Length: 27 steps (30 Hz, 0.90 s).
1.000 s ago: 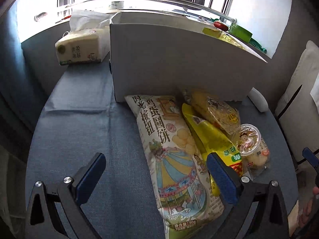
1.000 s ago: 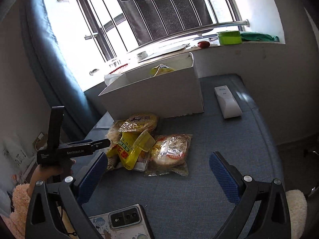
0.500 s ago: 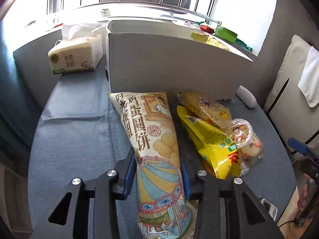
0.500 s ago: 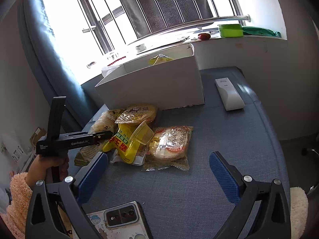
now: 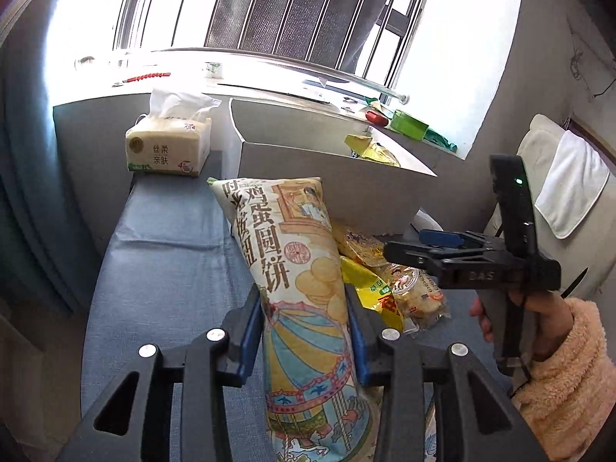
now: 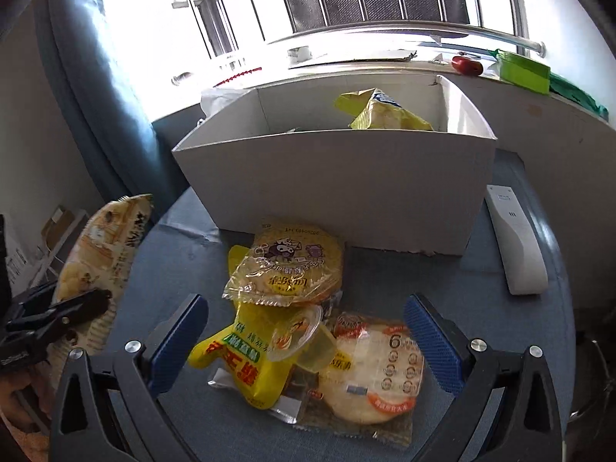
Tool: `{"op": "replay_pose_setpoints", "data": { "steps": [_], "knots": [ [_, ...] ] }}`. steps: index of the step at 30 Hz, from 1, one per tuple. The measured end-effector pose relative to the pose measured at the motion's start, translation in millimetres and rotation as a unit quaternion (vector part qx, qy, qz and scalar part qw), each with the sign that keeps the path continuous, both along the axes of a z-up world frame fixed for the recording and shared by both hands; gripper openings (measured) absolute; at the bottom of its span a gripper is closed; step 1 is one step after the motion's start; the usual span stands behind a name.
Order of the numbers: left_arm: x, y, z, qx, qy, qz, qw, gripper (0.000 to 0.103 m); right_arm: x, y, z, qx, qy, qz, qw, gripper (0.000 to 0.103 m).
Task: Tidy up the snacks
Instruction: 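Grasp the long printed biscuit bag with the left tool while the right grasps a round cracker pack, then drop the biscuit bag into the box with the left tool while the right drops the cracker pack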
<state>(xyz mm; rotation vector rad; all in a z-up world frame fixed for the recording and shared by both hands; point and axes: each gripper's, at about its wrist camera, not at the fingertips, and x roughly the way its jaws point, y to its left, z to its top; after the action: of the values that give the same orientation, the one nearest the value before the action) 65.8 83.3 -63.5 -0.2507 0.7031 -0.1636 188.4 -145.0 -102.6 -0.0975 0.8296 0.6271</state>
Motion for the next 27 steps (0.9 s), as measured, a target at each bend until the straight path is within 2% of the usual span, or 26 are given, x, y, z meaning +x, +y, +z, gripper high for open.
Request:
{"op": "replay_pose_setpoints", "data": {
  "steps": [2, 4, 8, 9, 10, 11, 15, 19, 23, 27],
  "knots": [
    [-3, 3, 0, -0.007, -0.001, -0.003, 1.0, 0.043, 15, 15, -5, -0.008, 0.016, 0.009, 1.0, 0.103],
    [-5, 5, -1, -0.011, -0.002, -0.004, 0.9999, 0.043, 30, 30, -13, -0.042, 0.042, 0.003, 0.998, 0.103],
    [-5, 7, -3, -0.014, 0.0, 0.001, 0.9999, 0.043, 49, 49, -30, -0.049, 0.079, 0.029, 0.995, 0.103],
    [-5, 8, -4, -0.015, 0.002, -0.001, 0.9999, 0.043, 53, 49, -33, -0.043, 0.089, 0.031, 0.995, 0.1],
    [-6, 8, -4, -0.013, 0.0, -0.004, 0.9999, 0.043, 56, 48, -36, -0.033, 0.099, 0.032, 0.994, 0.092],
    [-7, 7, -4, -0.01, -0.001, -0.007, 0.9999, 0.043, 56, 46, -35, -0.021, 0.1, 0.029, 0.994, 0.079],
    [-6, 6, -2, -0.009, -0.006, -0.01, 0.9999, 0.043, 43, 29, -24, 0.002, 0.08, 0.026, 0.996, 0.079],
    [1, 7, 7, -0.021, -0.022, -0.018, 0.9994, 0.043, 23, 4, 0, 0.045, 0.062, 0.025, 0.997, 0.079],
    [18, 7, 26, -0.021, -0.051, -0.012, 0.9984, 0.043, 2, -22, 43, 0.084, 0.01, 0.023, 0.996, 0.079],
    [49, 5, 52, -0.026, -0.076, -0.018, 0.9966, 0.043, 1, -48, 79, 0.094, -0.042, -0.002, 0.995, 0.079]
  ]
}}
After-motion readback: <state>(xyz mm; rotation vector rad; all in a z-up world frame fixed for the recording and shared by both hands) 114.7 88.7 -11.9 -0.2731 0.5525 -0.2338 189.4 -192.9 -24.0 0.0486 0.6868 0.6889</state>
